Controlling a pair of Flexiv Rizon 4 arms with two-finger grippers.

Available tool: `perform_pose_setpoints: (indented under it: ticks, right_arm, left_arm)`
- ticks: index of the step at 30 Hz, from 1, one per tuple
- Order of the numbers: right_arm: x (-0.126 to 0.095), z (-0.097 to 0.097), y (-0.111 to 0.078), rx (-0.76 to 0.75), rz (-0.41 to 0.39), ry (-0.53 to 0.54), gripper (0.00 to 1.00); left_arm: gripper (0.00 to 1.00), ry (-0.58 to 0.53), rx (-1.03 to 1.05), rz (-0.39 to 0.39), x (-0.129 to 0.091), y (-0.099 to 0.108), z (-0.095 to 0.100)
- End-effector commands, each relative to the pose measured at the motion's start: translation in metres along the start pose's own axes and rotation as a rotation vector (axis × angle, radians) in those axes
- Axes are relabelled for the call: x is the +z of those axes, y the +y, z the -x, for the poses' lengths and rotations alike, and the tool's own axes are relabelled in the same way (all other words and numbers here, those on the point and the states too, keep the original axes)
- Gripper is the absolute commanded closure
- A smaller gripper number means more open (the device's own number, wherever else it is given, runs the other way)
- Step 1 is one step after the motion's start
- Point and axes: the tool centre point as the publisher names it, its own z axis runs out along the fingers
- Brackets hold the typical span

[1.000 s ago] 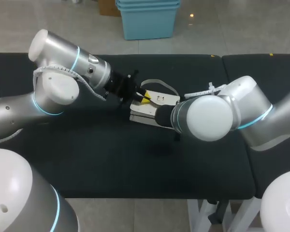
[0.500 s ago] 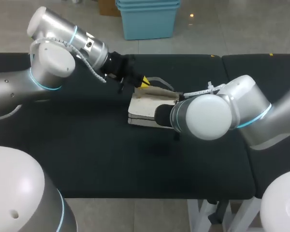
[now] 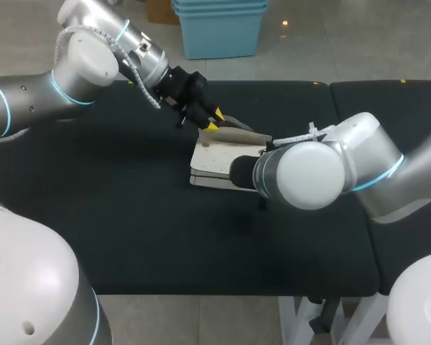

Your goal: Pick up the bag, open it, inspect its contents, close it, and place it on the opposite side

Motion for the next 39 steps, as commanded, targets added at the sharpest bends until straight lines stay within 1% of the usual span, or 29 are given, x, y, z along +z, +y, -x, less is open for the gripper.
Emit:
perform_pose_setpoints:
  ticks: [1, 2, 3, 4, 5, 6, 10, 13, 16, 18, 19, 21, 26, 29, 34, 37, 39]
  right_arm:
    - [0.001, -0.003, -0.002, 0.001, 0.003, -0.007, 1.0]
    - [0.001, -0.003, -0.002, 0.001, 0.003, -0.007, 1.0]
    - [0.001, -0.003, -0.002, 0.001, 0.003, -0.007, 1.0]
    - [0.001, -0.003, -0.002, 0.001, 0.003, -0.007, 1.0]
    - [0.001, -0.003, -0.002, 0.001, 0.003, -0.007, 1.0]
    - [0.001, -0.003, -0.002, 0.001, 0.003, -0.007, 1.0]
    - [0.001, -0.003, -0.002, 0.001, 0.003, -0.007, 1.0]
    - [0.001, -0.003, -0.002, 0.001, 0.003, -0.007, 1.0]
    - [0.001, -0.003, -0.002, 0.001, 0.003, -0.007, 1.0]
    - [0.001, -0.003, -0.002, 0.001, 0.003, -0.007, 1.0]
    - [0.001, -0.003, -0.002, 0.001, 0.003, -0.007, 1.0]
    - [0.001, -0.003, -0.002, 0.001, 0.003, -0.007, 1.0]
    - [0.001, -0.003, -0.002, 0.001, 0.003, -0.007, 1.0]
    - [0.001, -0.003, -0.002, 0.001, 0.003, -0.007, 1.0]
    - [0.001, -0.003, -0.002, 0.001, 0.003, -0.007, 1.0]
    - [0.001, -0.003, -0.002, 0.001, 0.003, -0.007, 1.0]
    - [0.001, -0.003, -0.002, 0.001, 0.003, -0.007, 1.0]
  left_arm:
    - [0.22, -0.092, 0.028, -0.002, 0.002, -0.003, -0.02]
    - [0.22, -0.107, 0.032, -0.004, 0.002, -0.003, -0.023]
    - [0.22, -0.145, 0.043, 0.003, 0.004, -0.003, -0.025]
    - [0.23, -0.16, 0.047, 0.005, 0.005, -0.003, -0.027]
    - [0.27, -0.168, 0.047, 0.003, 0.007, -0.003, -0.028]
    - [0.28, -0.19, 0.055, 0.01, 0.01, -0.002, -0.028]
    - [0.28, -0.23, 0.06, 0.029, 0.02, -0.001, -0.022]
    - [0.31, -0.219, 0.034, 0.019, 0.025, 0.0, -0.013]
    - [0.39, -0.217, 0.014, 0.026, 0.029, 0.001, -0.004]
    - [0.41, -0.214, -0.01, 0.028, 0.032, 0.004, 0.001]
    - [0.44, -0.2, -0.022, 0.02, 0.033, 0.006, 0.003]
    - [0.47, -0.192, -0.034, 0.022, 0.035, 0.009, 0.005]
    - [0.45, -0.17, -0.057, 0.05, 0.041, 0.011, 0.009]
    - [0.48, -0.17, -0.065, 0.054, 0.041, 0.011, 0.012]
    - [0.49, -0.153, -0.081, 0.086, 0.045, 0.01, 0.016]
    - [0.55, -0.148, -0.093, 0.097, 0.046, 0.011, 0.018]
    - [0.55, -0.146, -0.1, 0.104, 0.047, 0.011, 0.019]
